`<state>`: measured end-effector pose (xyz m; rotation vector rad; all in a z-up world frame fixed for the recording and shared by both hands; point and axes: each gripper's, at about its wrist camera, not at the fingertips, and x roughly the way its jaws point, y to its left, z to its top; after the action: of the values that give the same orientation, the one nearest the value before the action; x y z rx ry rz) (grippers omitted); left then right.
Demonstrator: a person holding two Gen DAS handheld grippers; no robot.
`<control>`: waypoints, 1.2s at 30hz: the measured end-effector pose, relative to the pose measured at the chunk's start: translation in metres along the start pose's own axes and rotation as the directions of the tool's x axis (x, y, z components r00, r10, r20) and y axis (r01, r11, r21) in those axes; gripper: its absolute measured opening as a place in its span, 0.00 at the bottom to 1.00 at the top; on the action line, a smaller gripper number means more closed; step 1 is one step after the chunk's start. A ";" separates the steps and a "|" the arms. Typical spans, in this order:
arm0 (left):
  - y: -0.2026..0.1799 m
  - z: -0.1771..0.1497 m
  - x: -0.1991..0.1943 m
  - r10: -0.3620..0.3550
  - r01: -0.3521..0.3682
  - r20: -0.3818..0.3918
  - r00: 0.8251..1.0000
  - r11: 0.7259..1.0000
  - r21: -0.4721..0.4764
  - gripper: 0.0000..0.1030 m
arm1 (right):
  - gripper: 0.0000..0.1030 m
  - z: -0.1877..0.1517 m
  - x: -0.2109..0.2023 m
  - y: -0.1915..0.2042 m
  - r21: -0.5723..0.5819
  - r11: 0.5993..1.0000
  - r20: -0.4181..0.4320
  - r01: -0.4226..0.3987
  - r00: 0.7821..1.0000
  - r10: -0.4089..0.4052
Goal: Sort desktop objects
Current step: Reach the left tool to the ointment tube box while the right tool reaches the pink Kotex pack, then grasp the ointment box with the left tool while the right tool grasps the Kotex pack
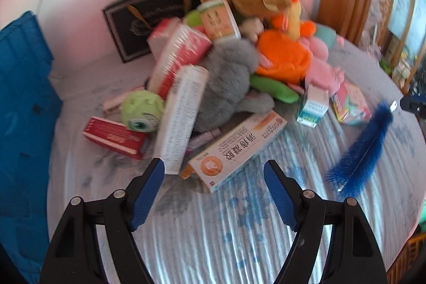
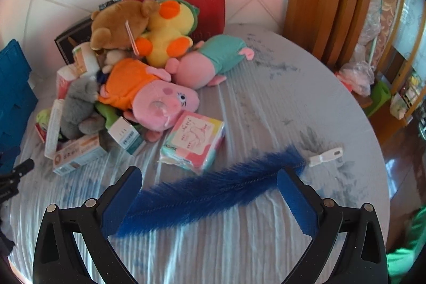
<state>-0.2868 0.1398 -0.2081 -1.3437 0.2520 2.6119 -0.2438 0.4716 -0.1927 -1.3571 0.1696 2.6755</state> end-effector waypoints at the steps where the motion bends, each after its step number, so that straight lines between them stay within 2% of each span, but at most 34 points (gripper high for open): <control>1: -0.003 0.002 0.009 -0.004 0.004 -0.015 1.000 1.000 0.014 0.75 | 1.00 0.001 0.010 -0.001 0.006 1.000 -0.017 -0.004 1.000 0.005; 6: -0.014 0.013 0.061 -0.034 0.043 -0.105 0.994 0.995 0.085 0.75 | 1.00 0.007 0.050 -0.003 0.029 1.000 -0.085 -0.003 0.996 0.005; 8: -0.017 0.014 0.080 -0.060 0.076 -0.153 0.986 0.992 0.099 0.75 | 1.00 0.008 0.065 -0.003 0.038 0.999 -0.113 -0.002 0.994 0.007; 13: -0.018 0.016 0.115 -0.105 0.114 -0.234 0.967 0.993 0.026 0.75 | 1.00 0.011 0.094 0.001 0.073 0.997 -0.152 -0.003 0.988 0.014; 15: -0.021 0.019 0.116 -0.113 0.114 -0.208 0.972 0.993 -0.005 0.67 | 1.00 0.012 0.104 0.004 0.087 0.996 -0.164 -0.006 0.986 0.020; 18: -0.027 0.020 0.114 -0.114 0.109 -0.196 0.974 0.993 -0.036 0.62 | 1.00 0.012 0.120 0.009 0.104 0.995 -0.184 -0.014 0.982 0.033; 22: -0.032 0.013 0.110 -0.086 0.078 -0.155 0.984 0.995 -0.055 0.62 | 1.00 0.005 0.143 0.009 0.148 0.989 -0.211 -0.018 0.976 0.049; 28: -0.035 0.006 0.106 -0.072 0.063 -0.128 0.989 0.995 -0.074 0.62 | 1.00 -0.003 0.143 0.027 0.027 0.996 -0.147 0.082 0.986 -0.077; 30: -0.036 0.005 0.105 -0.070 0.061 -0.126 0.989 0.995 -0.079 0.62 | 1.00 -0.009 0.140 0.027 0.038 0.996 -0.097 0.079 0.992 -0.075; 32: -0.037 0.004 0.104 -0.067 0.057 -0.123 0.990 0.995 -0.079 0.63 | 1.00 -0.011 0.137 0.028 0.002 0.998 -0.094 0.058 0.994 -0.057; 35: -0.038 0.003 0.103 -0.064 0.054 -0.126 0.990 0.995 -0.080 0.64 | 0.99 -0.003 0.134 0.027 0.019 0.999 -0.153 0.045 0.987 -0.041; 36: -0.039 0.002 0.102 -0.063 0.053 -0.127 0.990 0.995 -0.080 0.64 | 0.98 -0.002 0.131 0.026 0.038 0.999 -0.145 0.030 0.989 -0.024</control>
<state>-0.3371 0.1873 -0.2926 -1.5248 0.1308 2.5134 -0.3238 0.4551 -0.2989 -1.5297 0.2174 2.5379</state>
